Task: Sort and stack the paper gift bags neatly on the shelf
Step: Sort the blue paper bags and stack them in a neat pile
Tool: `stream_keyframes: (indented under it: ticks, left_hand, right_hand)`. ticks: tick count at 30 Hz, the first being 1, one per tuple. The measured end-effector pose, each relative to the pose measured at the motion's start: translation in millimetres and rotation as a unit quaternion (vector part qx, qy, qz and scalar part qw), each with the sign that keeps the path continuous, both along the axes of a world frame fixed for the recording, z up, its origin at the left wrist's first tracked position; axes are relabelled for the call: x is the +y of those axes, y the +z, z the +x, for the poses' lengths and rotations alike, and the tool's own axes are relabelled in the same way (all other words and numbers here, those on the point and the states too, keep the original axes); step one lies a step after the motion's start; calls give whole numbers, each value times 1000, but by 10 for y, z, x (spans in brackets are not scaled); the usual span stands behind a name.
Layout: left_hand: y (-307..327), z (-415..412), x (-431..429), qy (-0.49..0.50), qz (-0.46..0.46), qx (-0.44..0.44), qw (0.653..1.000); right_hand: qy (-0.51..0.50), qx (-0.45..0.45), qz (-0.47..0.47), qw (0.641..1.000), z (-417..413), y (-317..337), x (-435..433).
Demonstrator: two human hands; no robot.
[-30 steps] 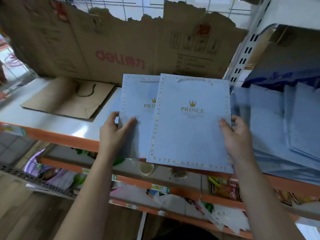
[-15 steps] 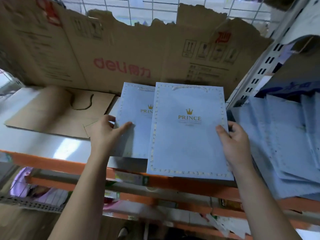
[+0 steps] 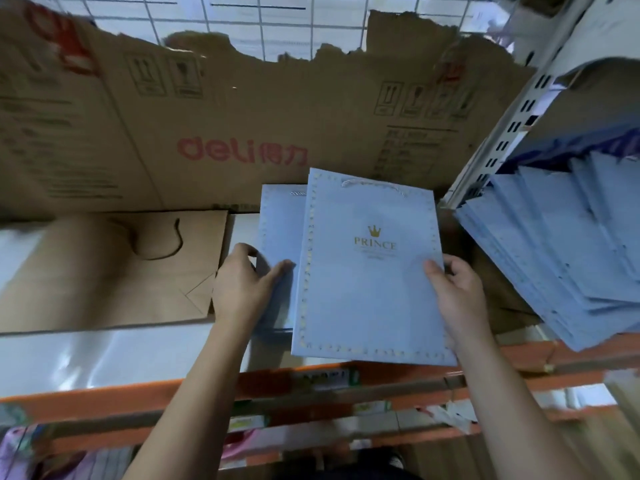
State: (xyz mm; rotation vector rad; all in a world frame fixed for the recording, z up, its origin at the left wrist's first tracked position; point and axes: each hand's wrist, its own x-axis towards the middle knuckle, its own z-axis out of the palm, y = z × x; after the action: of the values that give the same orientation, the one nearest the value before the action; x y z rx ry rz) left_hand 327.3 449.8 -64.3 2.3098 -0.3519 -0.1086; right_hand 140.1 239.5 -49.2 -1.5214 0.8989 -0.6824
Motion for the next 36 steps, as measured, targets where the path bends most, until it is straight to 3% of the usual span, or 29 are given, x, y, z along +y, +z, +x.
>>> stream_keyframes:
  ticks: [7, 14, 19, 25, 31, 36]
  left_hand:
    - [-33, 75, 200, -45, -36, -59, 997]
    - [-120, 38, 573, -64, -61, -93, 992]
    - [-189, -71, 606, -66, -85, -107, 988]
    - [-180, -129, 591, -75, -59, -103, 990]
    - [-141, -191, 560, -108, -60, -84, 989]
    - [-109, -258, 427, -161, -70, -73, 982]
  right_hand:
    - [4, 10, -17, 1000, 228, 204, 132]
    - [74, 48, -35, 996, 675, 219, 211]
    - [26, 145, -142, 979, 667, 39, 224]
    - [36, 215, -292, 931, 587, -42, 237]
    - [111, 166, -216, 956, 270, -20, 328]
    - [210, 184, -172, 945, 24, 61, 460]
